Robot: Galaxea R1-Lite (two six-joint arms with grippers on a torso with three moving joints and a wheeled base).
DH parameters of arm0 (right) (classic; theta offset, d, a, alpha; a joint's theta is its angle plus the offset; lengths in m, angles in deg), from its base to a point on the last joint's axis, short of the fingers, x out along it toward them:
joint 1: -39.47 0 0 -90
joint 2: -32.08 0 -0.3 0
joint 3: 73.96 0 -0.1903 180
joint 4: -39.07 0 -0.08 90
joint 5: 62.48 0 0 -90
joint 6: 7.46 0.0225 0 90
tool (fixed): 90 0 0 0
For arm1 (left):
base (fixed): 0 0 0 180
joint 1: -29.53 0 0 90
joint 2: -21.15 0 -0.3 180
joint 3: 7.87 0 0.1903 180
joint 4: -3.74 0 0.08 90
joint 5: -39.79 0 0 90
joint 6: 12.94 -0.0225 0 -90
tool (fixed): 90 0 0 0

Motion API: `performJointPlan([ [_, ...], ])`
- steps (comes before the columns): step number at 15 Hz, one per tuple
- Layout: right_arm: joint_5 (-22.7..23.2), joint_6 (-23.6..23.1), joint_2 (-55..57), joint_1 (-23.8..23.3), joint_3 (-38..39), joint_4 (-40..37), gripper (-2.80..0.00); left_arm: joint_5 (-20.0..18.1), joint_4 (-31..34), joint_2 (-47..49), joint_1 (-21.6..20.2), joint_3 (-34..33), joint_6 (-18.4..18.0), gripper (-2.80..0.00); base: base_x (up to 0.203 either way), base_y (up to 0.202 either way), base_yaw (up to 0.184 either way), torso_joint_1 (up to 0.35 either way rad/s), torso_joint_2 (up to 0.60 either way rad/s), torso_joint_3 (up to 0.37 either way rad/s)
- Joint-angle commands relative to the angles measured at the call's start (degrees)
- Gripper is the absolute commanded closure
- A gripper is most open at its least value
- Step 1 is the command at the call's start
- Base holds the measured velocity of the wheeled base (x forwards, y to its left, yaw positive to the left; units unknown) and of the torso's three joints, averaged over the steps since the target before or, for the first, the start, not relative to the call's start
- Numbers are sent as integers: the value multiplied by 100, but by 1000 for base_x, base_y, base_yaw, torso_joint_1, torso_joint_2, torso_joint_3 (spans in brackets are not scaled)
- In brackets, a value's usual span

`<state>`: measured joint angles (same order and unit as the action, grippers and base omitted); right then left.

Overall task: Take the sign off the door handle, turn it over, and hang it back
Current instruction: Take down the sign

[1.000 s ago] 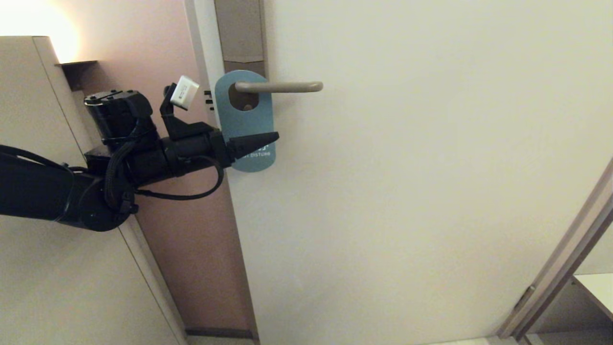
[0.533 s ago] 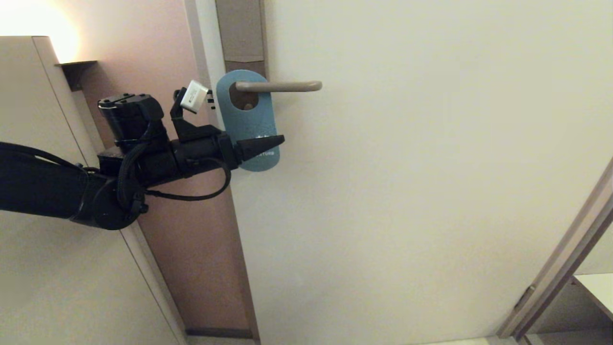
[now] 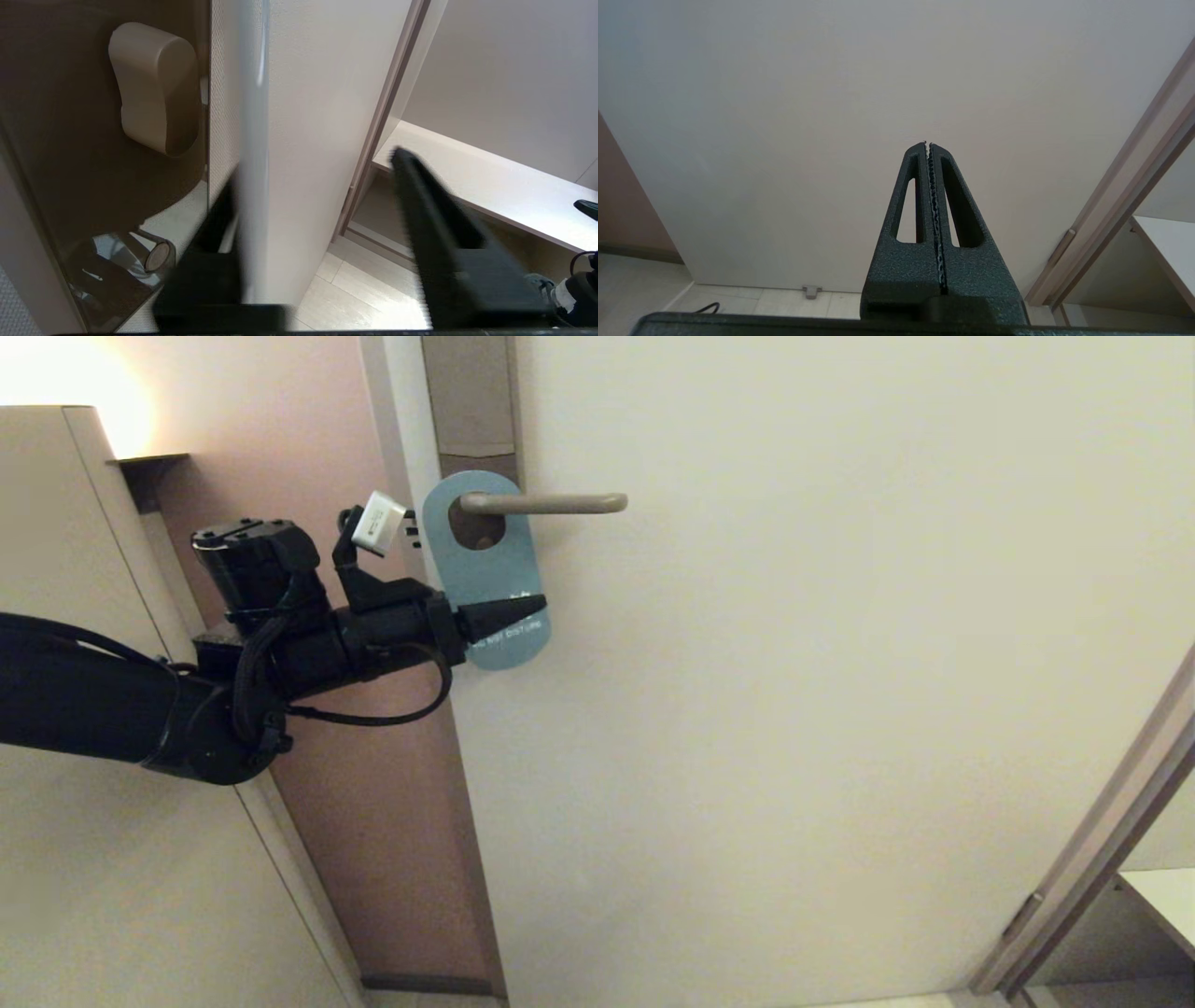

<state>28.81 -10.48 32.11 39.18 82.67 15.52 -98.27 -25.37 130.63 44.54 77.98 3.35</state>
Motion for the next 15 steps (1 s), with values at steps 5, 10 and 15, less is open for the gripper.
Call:
performJointPlan([
  [5,3,-5,-2,-3,0,1,0,7,-25,-100,36,-17,5,0,0,0,0,0,0,0],
  [10,3,-4,-2,3,0,1,0,69,-8,-230,36,-26,-12,0,0,0,0,0,0,0],
  [15,3,-5,-2,3,0,1,0,168,-8,-282,63,-35,-47,0,0,0,0,0,0,0],
])
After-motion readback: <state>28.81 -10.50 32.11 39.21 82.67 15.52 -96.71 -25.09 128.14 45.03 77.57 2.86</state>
